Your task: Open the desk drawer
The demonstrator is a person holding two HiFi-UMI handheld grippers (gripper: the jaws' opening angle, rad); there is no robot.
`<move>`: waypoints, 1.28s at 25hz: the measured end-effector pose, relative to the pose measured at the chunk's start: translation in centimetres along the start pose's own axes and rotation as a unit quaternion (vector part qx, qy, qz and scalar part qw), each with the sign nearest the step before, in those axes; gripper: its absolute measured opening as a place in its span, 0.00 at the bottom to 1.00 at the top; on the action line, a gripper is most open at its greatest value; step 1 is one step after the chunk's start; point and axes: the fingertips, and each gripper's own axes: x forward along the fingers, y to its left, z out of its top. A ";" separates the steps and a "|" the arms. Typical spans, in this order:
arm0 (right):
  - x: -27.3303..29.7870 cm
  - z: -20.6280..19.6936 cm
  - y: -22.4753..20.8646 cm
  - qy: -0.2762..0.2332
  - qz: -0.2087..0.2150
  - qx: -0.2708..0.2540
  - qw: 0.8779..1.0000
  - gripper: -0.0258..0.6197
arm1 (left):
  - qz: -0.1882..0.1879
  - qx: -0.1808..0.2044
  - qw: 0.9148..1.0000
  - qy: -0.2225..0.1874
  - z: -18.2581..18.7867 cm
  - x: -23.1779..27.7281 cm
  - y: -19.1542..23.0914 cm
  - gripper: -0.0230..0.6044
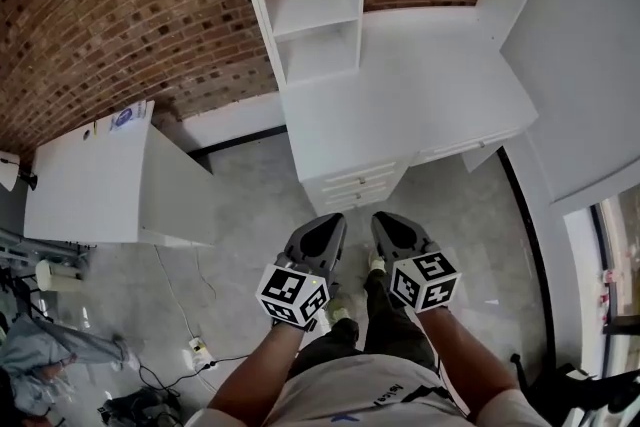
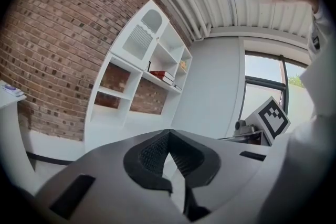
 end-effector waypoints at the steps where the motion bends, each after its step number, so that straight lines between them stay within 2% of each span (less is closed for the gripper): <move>1: 0.9 -0.4 -0.9 0.004 -0.005 0.002 1.000 0.07 | 0.001 0.000 1.000 0.003 -0.5 0.8 0.5 0.06; 7: 7.2 -3.4 -7.6 0.042 -0.019 0.015 0.999 0.07 | 0.019 -0.014 0.999 0.023 -3.7 6.0 4.2 0.06; 13: 13.6 -7.2 -13.9 0.093 -0.016 0.011 0.995 0.08 | 0.049 -0.031 0.997 0.053 -7.3 10.9 8.1 0.06; 15: 15.7 -8.9 -15.5 0.113 -0.012 0.019 0.993 0.12 | 0.056 -0.035 0.996 0.063 -8.4 12.2 9.2 0.06; 21: 20.4 -13.8 -18.6 0.168 -0.012 0.033 0.985 0.15 | 0.072 -0.047 0.993 0.080 -11.5 15.1 12.0 0.06; 32: 25.6 -22.4 -22.2 0.206 -0.041 0.065 0.975 0.18 | 0.069 -0.056 0.991 0.103 -18.0 16.5 15.3 0.06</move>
